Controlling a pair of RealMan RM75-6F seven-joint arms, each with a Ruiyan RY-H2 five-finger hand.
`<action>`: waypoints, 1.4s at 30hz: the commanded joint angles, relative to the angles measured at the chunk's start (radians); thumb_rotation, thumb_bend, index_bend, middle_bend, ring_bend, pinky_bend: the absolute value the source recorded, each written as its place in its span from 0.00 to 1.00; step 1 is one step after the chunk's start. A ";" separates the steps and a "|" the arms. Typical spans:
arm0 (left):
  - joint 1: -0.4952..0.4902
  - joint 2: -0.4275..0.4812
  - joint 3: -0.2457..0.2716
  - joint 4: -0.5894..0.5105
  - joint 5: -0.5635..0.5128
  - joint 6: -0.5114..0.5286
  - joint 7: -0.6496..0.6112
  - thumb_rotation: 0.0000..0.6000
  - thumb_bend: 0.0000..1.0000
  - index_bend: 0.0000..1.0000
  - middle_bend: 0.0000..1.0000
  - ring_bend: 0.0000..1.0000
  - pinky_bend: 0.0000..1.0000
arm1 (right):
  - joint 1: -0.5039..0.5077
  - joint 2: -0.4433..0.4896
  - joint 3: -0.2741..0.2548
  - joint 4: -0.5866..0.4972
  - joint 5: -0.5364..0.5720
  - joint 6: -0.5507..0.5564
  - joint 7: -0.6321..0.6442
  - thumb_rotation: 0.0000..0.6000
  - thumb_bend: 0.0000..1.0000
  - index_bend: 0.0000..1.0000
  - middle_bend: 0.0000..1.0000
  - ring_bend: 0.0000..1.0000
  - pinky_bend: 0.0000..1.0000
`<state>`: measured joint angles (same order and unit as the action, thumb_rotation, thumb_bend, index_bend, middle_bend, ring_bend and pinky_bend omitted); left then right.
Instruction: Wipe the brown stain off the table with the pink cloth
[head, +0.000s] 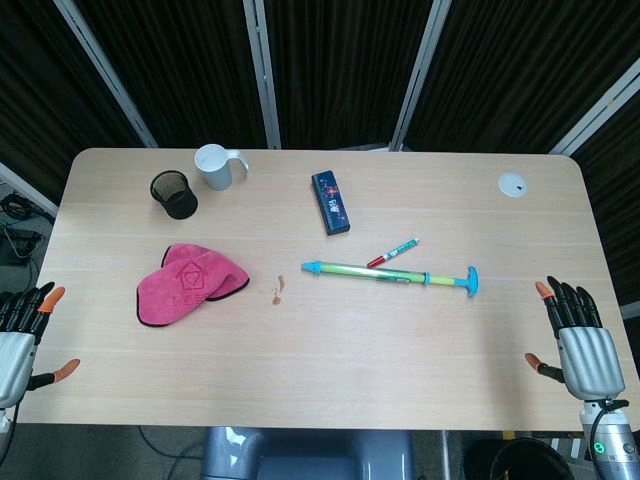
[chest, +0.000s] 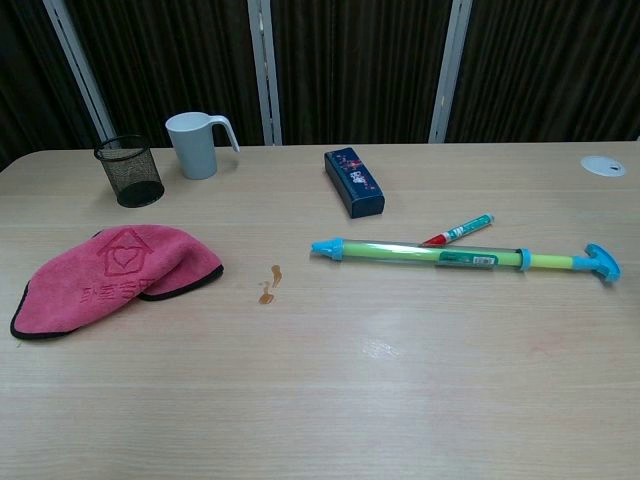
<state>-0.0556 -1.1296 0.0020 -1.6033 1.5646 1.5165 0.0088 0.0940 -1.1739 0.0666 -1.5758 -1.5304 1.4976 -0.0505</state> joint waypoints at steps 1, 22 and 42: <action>0.000 0.000 0.000 0.000 0.000 0.000 0.000 1.00 0.00 0.00 0.00 0.00 0.00 | -0.001 0.001 0.000 -0.001 0.000 0.001 0.000 1.00 0.00 0.00 0.00 0.00 0.00; -0.009 0.008 0.005 -0.016 -0.008 -0.027 0.030 1.00 0.00 0.00 0.00 0.00 0.00 | -0.009 0.007 0.000 -0.001 0.003 0.010 0.010 1.00 0.00 0.00 0.00 0.00 0.00; -0.331 -0.058 -0.159 0.027 -0.372 -0.503 0.319 1.00 0.01 0.05 0.00 0.00 0.00 | -0.006 0.005 0.003 0.001 0.009 0.004 0.008 1.00 0.00 0.00 0.00 0.00 0.00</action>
<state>-0.2851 -1.1420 -0.1085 -1.6103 1.3148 1.1331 0.2145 0.0875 -1.1693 0.0694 -1.5750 -1.5222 1.5015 -0.0430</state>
